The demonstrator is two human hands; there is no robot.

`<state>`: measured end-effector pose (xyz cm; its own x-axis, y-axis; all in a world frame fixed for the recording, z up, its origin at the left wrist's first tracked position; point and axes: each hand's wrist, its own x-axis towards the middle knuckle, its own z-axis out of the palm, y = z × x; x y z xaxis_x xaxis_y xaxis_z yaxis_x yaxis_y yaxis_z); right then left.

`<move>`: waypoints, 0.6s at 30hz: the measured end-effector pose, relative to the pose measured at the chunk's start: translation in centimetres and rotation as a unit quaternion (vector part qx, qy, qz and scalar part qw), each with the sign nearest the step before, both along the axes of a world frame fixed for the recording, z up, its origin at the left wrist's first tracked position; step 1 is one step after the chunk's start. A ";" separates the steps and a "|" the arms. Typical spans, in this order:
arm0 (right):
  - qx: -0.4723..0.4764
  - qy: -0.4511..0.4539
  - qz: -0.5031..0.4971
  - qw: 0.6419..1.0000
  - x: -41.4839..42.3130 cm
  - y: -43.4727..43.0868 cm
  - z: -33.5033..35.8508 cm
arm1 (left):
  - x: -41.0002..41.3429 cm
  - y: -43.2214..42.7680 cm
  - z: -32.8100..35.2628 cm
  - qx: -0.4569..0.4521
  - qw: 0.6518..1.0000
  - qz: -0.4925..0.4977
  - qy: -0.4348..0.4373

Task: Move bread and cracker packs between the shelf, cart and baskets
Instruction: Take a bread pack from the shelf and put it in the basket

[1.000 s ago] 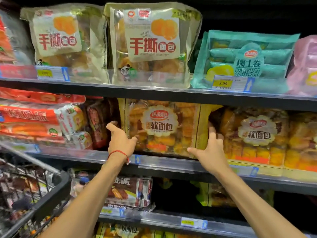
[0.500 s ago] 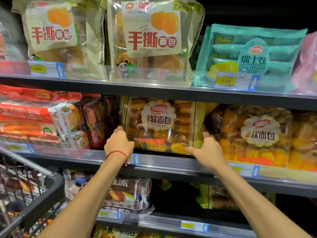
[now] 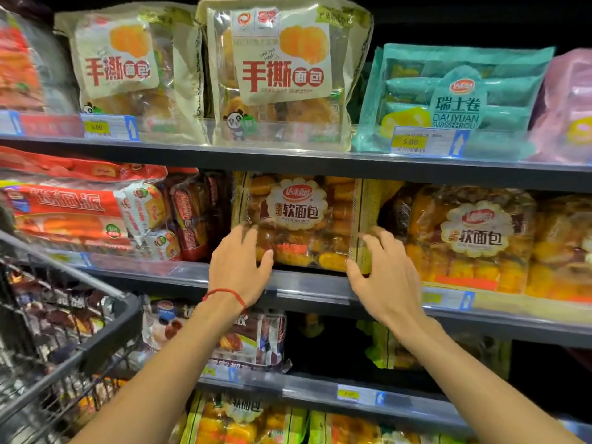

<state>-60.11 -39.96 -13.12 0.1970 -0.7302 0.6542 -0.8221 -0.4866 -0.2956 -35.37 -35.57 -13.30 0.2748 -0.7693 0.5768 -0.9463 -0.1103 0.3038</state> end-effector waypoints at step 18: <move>-0.042 0.290 0.062 0.954 -3.7 9.0 -8.3 | -5.1 12.0 -9.4 0.141 0.954 -0.049 -0.259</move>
<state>-63.78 -30.92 -21.47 0.6257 -0.6271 0.4640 -0.7696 -0.5934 0.2359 -40.44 -23.59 -22.71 -0.0717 -0.9215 0.3817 -0.9715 -0.0222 -0.2361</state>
